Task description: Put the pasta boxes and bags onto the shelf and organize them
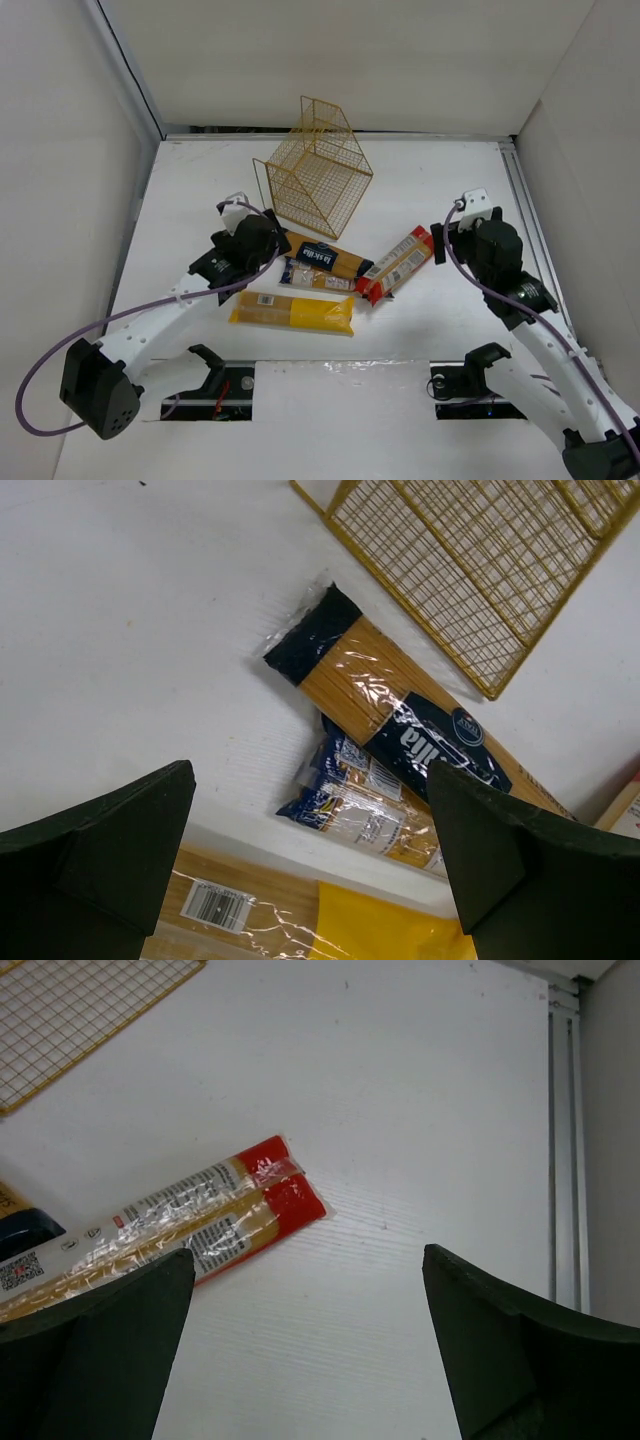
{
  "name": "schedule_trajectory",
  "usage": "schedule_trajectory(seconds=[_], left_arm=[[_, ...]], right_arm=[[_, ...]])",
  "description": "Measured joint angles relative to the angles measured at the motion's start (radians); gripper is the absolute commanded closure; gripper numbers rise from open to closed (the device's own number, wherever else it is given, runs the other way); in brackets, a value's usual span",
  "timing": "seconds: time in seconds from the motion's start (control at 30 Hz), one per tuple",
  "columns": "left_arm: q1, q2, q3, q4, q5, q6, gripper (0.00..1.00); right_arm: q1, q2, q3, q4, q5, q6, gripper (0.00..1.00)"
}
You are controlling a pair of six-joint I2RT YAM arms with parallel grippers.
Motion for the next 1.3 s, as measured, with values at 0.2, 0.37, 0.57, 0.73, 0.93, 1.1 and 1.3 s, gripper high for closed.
schedule_trajectory(seconds=[0.2, 0.37, 0.57, 0.73, 0.93, 1.1, 1.3], left_arm=[[-0.069, 0.022, 0.031, 0.003, -0.041, 0.004, 0.00], [-0.083, 0.008, 0.024, 0.018, -0.068, 0.006, 0.00], [-0.083, -0.103, -0.046, 0.043, -0.060, 0.007, 0.00], [-0.084, -0.198, -0.074, 0.053, -0.046, 0.007, 0.00], [-0.084, -0.241, -0.089, 0.058, -0.040, 0.012, 0.00], [-0.084, -0.241, -0.105, 0.064, -0.029, 0.012, 0.00], [-0.084, -0.241, -0.121, 0.066, -0.019, 0.012, 0.00]], right_arm=[[-0.016, 0.035, -0.008, -0.084, -0.015, 0.145, 0.00], [0.011, 0.047, -0.025, -0.179, -0.019, 0.397, 0.00], [0.109, 0.057, -0.123, -0.170, -0.009, 0.644, 0.00], [0.119, 0.175, -0.140, -0.106, 0.013, 0.730, 0.00], [0.153, 0.415, -0.073, -0.019, -0.003, 0.775, 0.00], [0.219, 0.565, -0.024, 0.080, -0.061, 0.834, 0.00], [0.240, 0.626, -0.022, 0.116, -0.069, 0.887, 0.00]])
